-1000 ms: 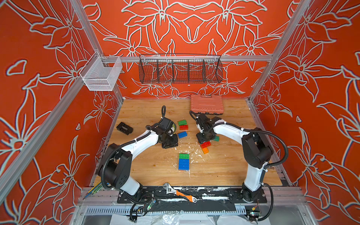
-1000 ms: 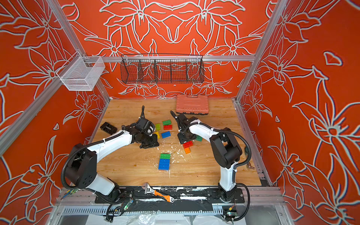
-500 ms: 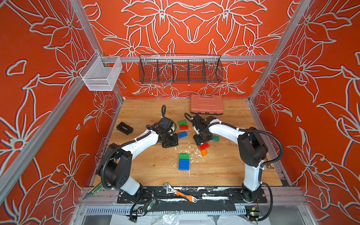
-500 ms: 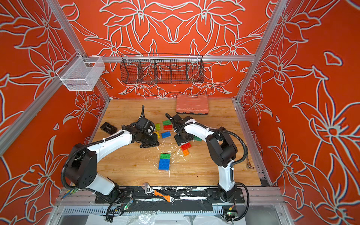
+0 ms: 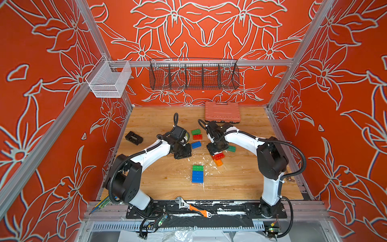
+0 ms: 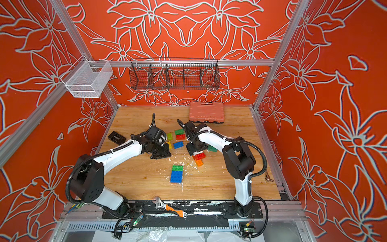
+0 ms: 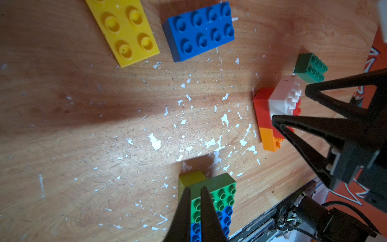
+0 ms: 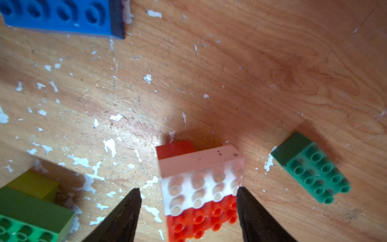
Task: Assemble a rectangle with lego
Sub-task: Assemble the lego brick with the lego brick, then adjust the lego brick at the center of the board.
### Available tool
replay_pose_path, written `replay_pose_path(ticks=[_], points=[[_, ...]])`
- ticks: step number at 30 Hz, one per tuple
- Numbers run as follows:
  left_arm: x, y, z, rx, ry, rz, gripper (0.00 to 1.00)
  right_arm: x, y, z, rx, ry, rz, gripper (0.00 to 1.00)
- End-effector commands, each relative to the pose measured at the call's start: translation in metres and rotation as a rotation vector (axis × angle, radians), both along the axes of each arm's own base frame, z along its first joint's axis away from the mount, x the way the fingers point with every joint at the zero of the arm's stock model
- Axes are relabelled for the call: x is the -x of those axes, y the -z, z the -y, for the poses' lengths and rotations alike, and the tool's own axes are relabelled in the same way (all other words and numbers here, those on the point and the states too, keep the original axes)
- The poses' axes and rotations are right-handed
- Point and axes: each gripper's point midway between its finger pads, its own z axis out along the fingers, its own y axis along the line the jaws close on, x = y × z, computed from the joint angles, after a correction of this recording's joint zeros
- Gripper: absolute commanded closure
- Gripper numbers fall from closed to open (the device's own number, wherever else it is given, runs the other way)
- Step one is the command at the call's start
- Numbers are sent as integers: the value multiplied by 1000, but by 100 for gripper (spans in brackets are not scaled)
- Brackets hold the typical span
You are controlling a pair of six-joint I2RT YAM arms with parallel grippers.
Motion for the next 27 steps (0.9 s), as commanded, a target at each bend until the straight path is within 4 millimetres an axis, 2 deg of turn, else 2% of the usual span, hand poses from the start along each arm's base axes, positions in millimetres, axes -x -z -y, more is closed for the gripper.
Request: replay_pose_path(ticks=[1, 4, 11, 14, 17, 20, 23, 27], points=[[-2, -13, -2, 6, -9, 24, 89, -2, -18, -7, -30, 8, 12, 26], [-2, -13, -2, 6, -5, 26, 89, -4, -19, -3, -8, 11, 24, 25], [-3, -14, 1, 14, 7, 32, 89, -11, -43, -2, -17, 15, 81, 26], [-3, -14, 2, 18, 15, 26, 90, -12, -53, 8, 9, 26, 90, 30], [-2, -16, 2, 17, 19, 29, 90, -13, -59, 17, -30, 61, 84, 43], [-2, -16, 2, 15, 19, 25, 90, -7, -60, 12, -95, 74, 55, 58], [-2, -17, 3, 16, 15, 24, 90, 5, -51, 8, -123, 64, 4, 75], [-2, -18, 4, 10, 14, 25, 90, 10, -38, 12, -113, 57, -8, 91]])
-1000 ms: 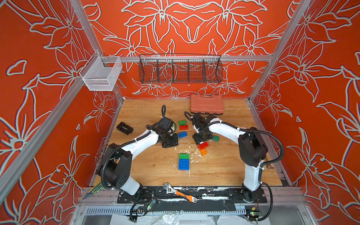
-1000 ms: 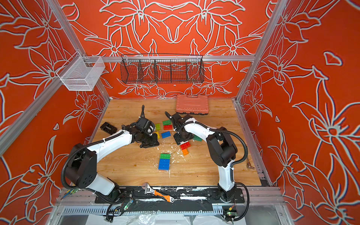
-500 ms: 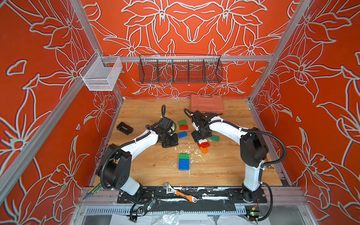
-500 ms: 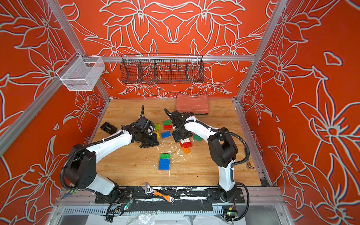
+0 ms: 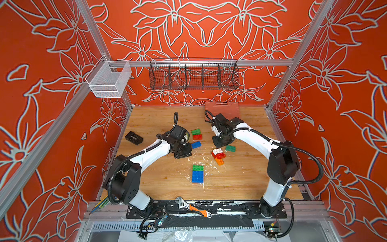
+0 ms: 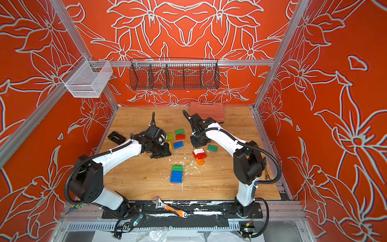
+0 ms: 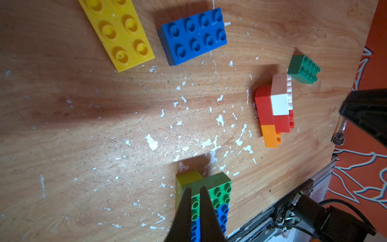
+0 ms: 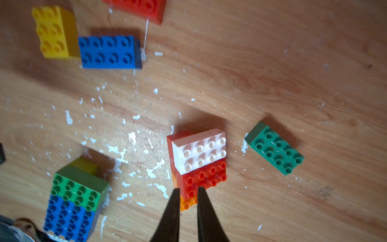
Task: Assemble a rectangle with lego
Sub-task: Adjust the lego brick at the center of the board.
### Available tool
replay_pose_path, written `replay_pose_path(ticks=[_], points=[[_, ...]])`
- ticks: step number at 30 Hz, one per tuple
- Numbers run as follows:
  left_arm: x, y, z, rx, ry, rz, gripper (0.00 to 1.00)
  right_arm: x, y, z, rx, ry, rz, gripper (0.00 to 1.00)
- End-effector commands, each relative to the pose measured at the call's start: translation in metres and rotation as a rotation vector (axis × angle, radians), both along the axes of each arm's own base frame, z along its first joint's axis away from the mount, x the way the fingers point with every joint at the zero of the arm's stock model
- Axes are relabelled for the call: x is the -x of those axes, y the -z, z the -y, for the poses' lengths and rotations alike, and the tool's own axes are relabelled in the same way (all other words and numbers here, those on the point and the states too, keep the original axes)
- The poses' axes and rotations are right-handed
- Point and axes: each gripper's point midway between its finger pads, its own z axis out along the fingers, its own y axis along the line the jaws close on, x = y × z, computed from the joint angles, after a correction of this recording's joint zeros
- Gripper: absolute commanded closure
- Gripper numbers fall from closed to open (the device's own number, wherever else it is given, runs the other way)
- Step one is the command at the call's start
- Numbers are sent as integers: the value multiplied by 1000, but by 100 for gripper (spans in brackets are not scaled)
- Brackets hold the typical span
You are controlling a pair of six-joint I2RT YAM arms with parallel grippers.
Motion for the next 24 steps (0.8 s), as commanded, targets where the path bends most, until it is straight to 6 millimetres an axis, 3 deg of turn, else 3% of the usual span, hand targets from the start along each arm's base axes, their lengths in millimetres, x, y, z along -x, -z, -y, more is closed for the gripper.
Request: replay_pose_path(ticks=[1, 3, 13, 24], points=[[0, -12, 3, -1, 10, 11, 90, 14, 11, -1, -14, -17, -50, 95], [1, -14, 4, -13, 16, 12, 90, 16, 19, -3, -16, -26, -68, 100], [-1, -18, 12, -11, 20, 16, 90, 25, 37, 8, 20, -40, -81, 100], [0, -17, 15, -14, 24, 13, 90, 29, 46, -2, -18, -54, -115, 100]])
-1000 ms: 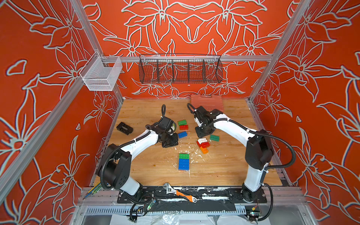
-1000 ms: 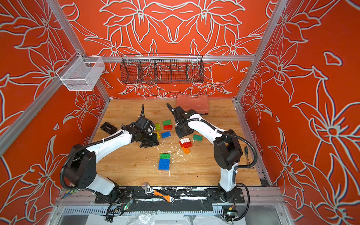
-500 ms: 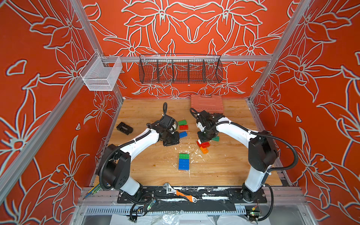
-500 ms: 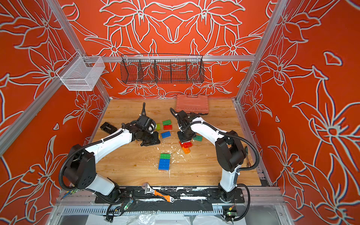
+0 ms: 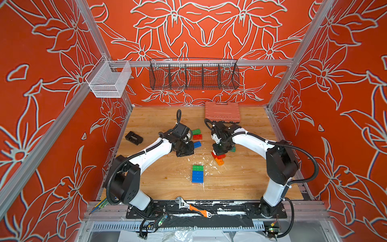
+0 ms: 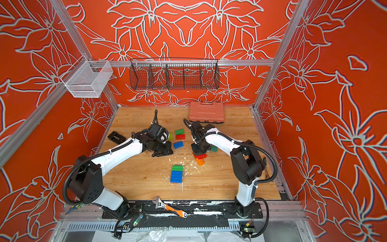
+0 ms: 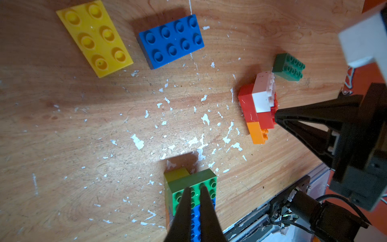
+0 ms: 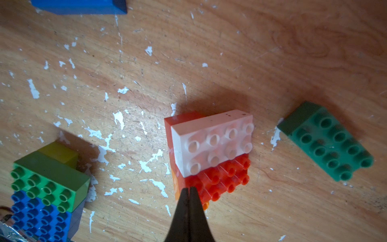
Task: Assemble a rectangle with lego
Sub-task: Adjust the lego brick at the center of the board.
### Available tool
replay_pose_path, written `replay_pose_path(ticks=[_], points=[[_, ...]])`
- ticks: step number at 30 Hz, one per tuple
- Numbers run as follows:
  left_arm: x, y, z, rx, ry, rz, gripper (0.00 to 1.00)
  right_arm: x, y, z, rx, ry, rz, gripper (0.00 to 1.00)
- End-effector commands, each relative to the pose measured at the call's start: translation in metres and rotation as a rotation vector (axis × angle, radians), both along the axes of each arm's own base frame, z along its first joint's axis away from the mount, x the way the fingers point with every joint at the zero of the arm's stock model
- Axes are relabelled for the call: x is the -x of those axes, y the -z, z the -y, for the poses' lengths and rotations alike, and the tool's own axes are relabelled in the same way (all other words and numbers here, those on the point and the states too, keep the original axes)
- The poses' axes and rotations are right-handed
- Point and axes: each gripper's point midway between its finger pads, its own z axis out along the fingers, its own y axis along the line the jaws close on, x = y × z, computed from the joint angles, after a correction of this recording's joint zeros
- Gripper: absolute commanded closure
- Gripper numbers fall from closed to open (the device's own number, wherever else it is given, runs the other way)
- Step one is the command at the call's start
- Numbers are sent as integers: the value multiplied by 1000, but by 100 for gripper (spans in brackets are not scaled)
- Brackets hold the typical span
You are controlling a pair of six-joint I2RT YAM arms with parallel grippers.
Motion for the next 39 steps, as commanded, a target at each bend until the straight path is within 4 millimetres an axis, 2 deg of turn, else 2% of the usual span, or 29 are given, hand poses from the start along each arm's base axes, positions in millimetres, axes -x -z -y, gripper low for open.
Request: replay_pose_path(ticks=[1, 14, 18, 20, 23, 34, 39], points=[[1, 1, 0, -9, -5, -15, 90, 7, 9, -3, 0, -23, -35, 100], [2, 3, 1, -10, -3, -16, 90, 12, 17, -7, 6, -32, -58, 100], [3, 3, 0, -11, -5, -17, 90, 7, 2, -8, -9, -31, -19, 100], [3, 3, 0, -10, -5, -16, 90, 1, -12, -5, 2, -32, 27, 100], [2, 4, 1, -9, -6, -17, 90, -5, -21, 1, 23, -33, 61, 100], [3, 3, 0, -10, -6, -18, 90, -10, -5, 14, 71, -32, 36, 100], [3, 3, 0, -13, -8, -18, 90, -9, 1, 12, 47, -26, 17, 100]])
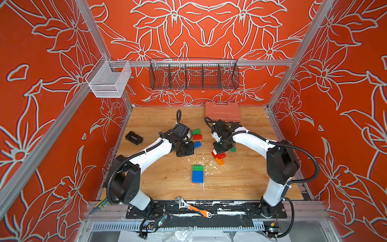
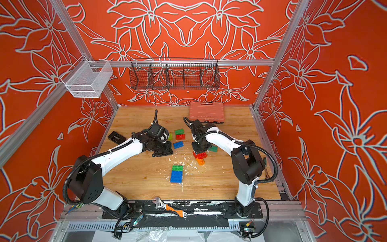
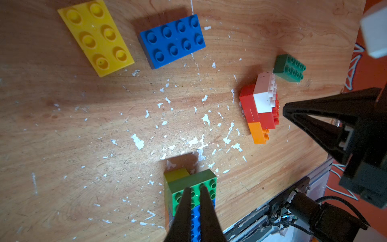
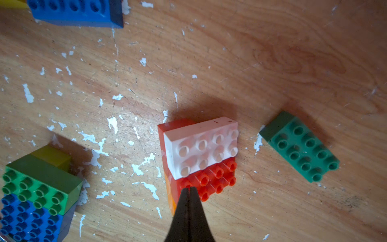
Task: Assemble a rectangle with lego
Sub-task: Adjust the lego brick at the center of the board.
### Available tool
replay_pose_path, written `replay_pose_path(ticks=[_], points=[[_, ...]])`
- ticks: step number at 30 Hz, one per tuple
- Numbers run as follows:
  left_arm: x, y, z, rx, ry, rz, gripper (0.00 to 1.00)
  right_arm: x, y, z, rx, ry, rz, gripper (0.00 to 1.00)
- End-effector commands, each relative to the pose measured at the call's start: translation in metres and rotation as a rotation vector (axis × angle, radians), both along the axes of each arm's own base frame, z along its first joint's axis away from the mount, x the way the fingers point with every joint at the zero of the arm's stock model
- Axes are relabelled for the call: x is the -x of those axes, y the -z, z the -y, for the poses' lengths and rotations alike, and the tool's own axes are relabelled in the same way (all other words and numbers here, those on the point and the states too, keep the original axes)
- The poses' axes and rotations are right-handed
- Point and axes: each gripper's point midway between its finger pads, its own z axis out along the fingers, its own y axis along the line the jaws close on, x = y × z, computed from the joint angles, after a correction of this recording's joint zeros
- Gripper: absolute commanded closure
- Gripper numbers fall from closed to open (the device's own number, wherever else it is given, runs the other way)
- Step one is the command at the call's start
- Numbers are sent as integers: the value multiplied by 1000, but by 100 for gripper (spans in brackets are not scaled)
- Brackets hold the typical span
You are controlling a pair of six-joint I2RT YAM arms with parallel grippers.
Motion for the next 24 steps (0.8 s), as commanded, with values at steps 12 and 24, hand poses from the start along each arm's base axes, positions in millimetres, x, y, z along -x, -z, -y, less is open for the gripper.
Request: replay_pose_path(ticks=[12, 24], points=[[3, 2, 3, -11, 5, -16, 90, 10, 21, -5, -16, -18, -76, 100], [3, 3, 2, -15, 4, -16, 90, 16, 25, -13, -34, -29, -100, 100]])
